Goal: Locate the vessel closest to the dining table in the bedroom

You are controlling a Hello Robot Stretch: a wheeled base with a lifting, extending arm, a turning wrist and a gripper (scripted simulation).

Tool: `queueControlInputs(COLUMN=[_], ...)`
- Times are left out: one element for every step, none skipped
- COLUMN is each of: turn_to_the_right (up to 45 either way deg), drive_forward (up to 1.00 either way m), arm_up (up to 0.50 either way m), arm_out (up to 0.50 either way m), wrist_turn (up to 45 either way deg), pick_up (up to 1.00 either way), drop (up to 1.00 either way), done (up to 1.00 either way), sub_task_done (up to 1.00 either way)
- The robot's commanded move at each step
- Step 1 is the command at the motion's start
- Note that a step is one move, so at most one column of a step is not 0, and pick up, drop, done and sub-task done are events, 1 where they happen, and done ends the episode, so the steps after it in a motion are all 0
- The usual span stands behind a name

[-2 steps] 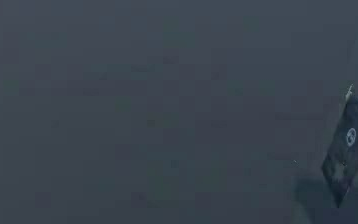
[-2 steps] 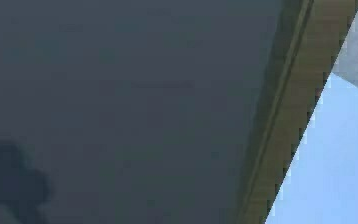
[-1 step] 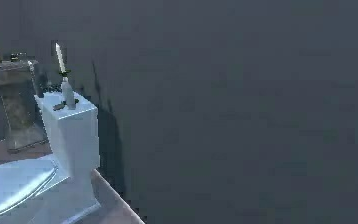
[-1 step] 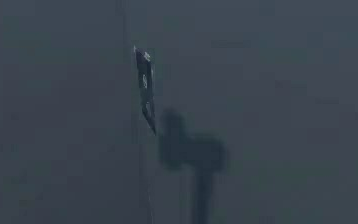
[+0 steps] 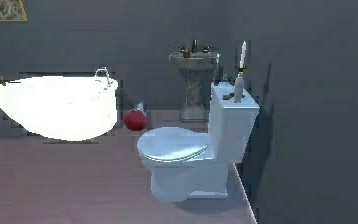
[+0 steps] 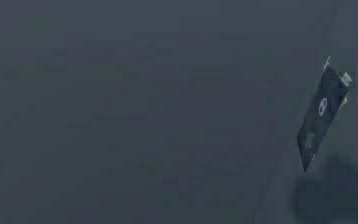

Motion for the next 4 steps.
queueControlInputs(turn_to_the_right=[-21.0,0.0,-45.0,0.0], drive_forward=[0.0,0.25,0.0,1.0], arm_up=[0.0,0.0,0.0,0.0], arm_out=[0.0,0.0,0.0,0.0], wrist_turn=[0.0,0.0,0.0,0.0], pick_up=[0.0,0.0,0.0,0.0], drop=[0.0,0.0,0.0,0.0], done=[0.0,0.0,0.0,0.0], sub_task_done=[0.0,0.0,0.0,0.0])
